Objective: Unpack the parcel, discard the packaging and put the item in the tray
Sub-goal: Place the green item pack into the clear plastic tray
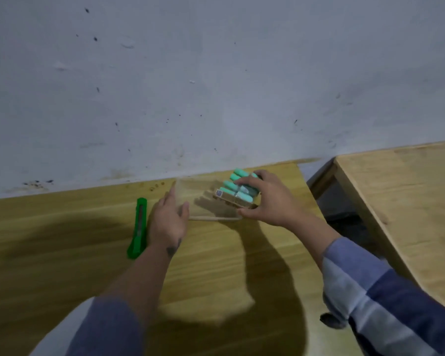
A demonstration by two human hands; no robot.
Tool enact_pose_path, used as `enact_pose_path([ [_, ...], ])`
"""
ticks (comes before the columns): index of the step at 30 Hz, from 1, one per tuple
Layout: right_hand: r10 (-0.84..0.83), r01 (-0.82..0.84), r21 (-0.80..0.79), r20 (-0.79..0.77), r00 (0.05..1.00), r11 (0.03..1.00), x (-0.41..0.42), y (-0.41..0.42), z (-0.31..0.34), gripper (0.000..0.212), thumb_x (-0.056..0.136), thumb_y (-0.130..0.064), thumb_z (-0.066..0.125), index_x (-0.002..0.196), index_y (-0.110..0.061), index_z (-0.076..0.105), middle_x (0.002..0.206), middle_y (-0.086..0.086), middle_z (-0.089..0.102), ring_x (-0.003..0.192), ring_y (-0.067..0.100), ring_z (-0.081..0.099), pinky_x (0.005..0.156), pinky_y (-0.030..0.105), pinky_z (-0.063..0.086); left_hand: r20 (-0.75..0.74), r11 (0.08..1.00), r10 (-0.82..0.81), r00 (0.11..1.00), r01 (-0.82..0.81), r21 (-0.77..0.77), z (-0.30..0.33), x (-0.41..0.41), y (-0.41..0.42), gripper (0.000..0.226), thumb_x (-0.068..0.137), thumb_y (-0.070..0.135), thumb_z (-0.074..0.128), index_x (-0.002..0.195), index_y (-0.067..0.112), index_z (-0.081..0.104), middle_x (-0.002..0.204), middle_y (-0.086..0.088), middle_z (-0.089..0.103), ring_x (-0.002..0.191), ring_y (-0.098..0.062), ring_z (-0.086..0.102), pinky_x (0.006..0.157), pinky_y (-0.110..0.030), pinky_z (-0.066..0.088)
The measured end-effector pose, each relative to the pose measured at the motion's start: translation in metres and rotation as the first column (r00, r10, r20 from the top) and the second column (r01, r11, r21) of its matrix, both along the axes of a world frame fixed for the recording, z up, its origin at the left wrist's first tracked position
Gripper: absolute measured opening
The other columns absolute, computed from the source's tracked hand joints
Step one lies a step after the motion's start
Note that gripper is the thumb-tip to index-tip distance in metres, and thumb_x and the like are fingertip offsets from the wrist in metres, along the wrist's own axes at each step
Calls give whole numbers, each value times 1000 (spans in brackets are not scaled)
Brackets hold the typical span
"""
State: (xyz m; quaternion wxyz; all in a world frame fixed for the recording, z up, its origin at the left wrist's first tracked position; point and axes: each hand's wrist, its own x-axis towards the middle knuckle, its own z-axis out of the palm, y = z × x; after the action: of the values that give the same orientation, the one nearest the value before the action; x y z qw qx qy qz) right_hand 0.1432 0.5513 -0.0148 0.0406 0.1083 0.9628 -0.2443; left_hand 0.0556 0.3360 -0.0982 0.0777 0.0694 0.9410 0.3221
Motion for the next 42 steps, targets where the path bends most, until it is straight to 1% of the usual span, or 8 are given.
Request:
enact_pose_path([
  [3, 186, -197, 81, 124, 975, 977, -31, -16, -3, 67, 67, -43, 76, 128, -31, 52, 128, 12, 46, 119, 30, 44, 97, 31, 38, -10, 994, -42, 999, 43, 101, 6, 5, -8, 56, 99, 26, 44, 151, 26, 23, 138, -9, 53, 115, -23, 56, 93, -28, 44],
  [7, 327, -372, 129, 277, 903, 919, -61, -41, -8, 65, 70, -46, 73, 130, -32, 51, 124, 15, 50, 114, 32, 47, 93, 31, 38, 2, 972, -98, 995, 95, 213, 5, 4, -28, 52, 99, 22, 47, 148, 27, 30, 127, -9, 63, 74, -9, 62, 60, -5, 40],
  [15, 356, -448, 167, 397, 846, 878, -97, -68, -18, 62, 75, -39, 70, 133, -32, 50, 128, 14, 45, 115, 35, 47, 100, 35, 40, 154, 958, -43, 987, -3, 288, 15, 7, -24, 54, 98, 15, 49, 147, 23, 28, 113, -3, 67, 71, -13, 68, 47, -5, 43],
  [21, 318, -406, 227, 340, 885, 885, -92, -65, -26, 54, 83, -37, 64, 135, -36, 46, 145, 7, 29, 123, 34, 40, 106, 39, 32, 195, 955, 0, 981, -58, 292, 18, 8, -17, 56, 98, 19, 49, 148, 24, 25, 93, 10, 61, 72, -12, 68, 49, -8, 45],
  [27, 244, -229, -101, 179, 953, 968, -79, -52, -35, 56, 78, -31, 74, 130, -27, 55, 151, 6, 17, 128, 28, 44, 112, 35, 35, 212, 942, 36, 977, -104, 320, 19, 9, -11, 55, 98, 18, 48, 148, 23, 25, 84, 17, 56, 70, -15, 67, 59, -26, 54],
  [33, -1, 29, -119, 227, 974, 992, -78, -52, -36, 49, 78, -25, 74, 120, -16, 50, 118, 11, 61, 102, 26, 60, 75, 26, 42, 248, 922, 59, 967, -148, 359, 22, 10, -7, 56, 98, 15, 49, 148, 23, 25, 94, 17, 60, 70, -13, 66, 58, -24, 56],
  [37, -72, 120, -209, 225, 972, 971, -78, -53, -38, 39, 73, -11, 78, 100, -17, 50, 91, 2, 60, 87, 21, 58, 58, 19, 39, 262, 916, 59, 963, -156, 369, 21, 9, -6, 56, 99, 18, 48, 149, 25, 24, 122, 4, 60, 66, -6, 65, 51, -17, 53],
  [42, -181, 230, -300, 183, 966, 926, -79, -57, -44, 44, 72, -26, 79, 104, -17, 50, 88, -1, 59, 84, 21, 59, 65, 28, 45, 300, 909, 45, 953, -164, 383, 21, 8, -7, 56, 99, 17, 48, 149, 28, 24, 88, 25, 52, 70, -10, 66, 61, -30, 58],
])
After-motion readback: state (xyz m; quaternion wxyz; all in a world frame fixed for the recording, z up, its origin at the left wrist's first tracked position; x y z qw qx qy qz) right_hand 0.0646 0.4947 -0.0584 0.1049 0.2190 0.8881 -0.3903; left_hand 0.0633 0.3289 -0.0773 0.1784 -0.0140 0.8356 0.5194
